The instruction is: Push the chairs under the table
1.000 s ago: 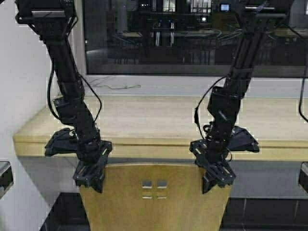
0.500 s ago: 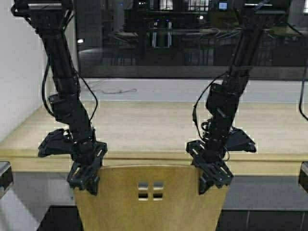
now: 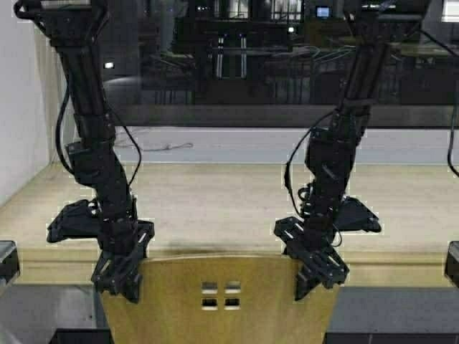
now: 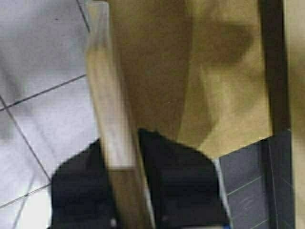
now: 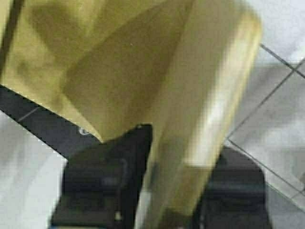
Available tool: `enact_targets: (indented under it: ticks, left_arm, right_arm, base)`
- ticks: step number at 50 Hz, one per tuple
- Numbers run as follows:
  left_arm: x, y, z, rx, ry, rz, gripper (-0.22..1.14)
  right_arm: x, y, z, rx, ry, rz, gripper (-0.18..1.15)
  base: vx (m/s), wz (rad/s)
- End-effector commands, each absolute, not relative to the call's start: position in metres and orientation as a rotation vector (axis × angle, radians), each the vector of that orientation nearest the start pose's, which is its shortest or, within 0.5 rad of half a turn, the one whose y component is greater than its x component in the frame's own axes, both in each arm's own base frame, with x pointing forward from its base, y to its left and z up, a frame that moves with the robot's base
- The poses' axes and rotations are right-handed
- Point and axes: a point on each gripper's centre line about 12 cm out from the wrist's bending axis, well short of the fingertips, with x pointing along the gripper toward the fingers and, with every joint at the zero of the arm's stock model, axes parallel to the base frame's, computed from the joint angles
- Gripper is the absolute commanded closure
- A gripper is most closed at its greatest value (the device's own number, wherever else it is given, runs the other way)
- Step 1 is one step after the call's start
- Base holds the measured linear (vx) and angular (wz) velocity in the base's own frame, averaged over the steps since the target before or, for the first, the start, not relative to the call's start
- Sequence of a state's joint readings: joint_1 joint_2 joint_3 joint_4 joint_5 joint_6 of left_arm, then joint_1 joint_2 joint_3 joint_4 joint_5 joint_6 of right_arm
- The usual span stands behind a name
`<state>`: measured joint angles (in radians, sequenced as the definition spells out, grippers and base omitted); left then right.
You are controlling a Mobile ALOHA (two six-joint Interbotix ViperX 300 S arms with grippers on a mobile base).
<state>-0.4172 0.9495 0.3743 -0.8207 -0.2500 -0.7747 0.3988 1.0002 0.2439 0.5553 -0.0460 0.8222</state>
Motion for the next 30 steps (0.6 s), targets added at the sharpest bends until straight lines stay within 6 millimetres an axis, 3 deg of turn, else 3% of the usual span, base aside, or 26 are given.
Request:
enact_targets:
  ticks: [1, 18, 22, 30]
  left_arm:
    - [0.4, -0.161, -0.097, -1.072, 0.893, 0.535, 0.87]
    - [0.39, -0.159, -0.089, -1.055, 0.917, 0.532, 0.8]
    - [0.389, -0.161, -0.09, -1.052, 0.943, 0.532, 0.67]
    - [0.384, -0.163, -0.09, -1.05, 0.984, 0.536, 0.22]
  right_arm:
    - [0.416, 0.17, -0.133, 0.892, 1.111, -0.403, 0.93]
    - [0.409, 0.168, -0.131, 0.84, 1.132, -0.377, 0.87]
    - [0.411, 0.169, -0.131, 0.83, 1.13, -0.365, 0.73]
    - [0.415, 0.171, -0.126, 0.829, 1.127, -0.35, 0.26]
  base:
    - [0.13, 0.03]
    - [0.09, 0.0]
    - [0.03, -0.01]
    - [0.01, -0.01]
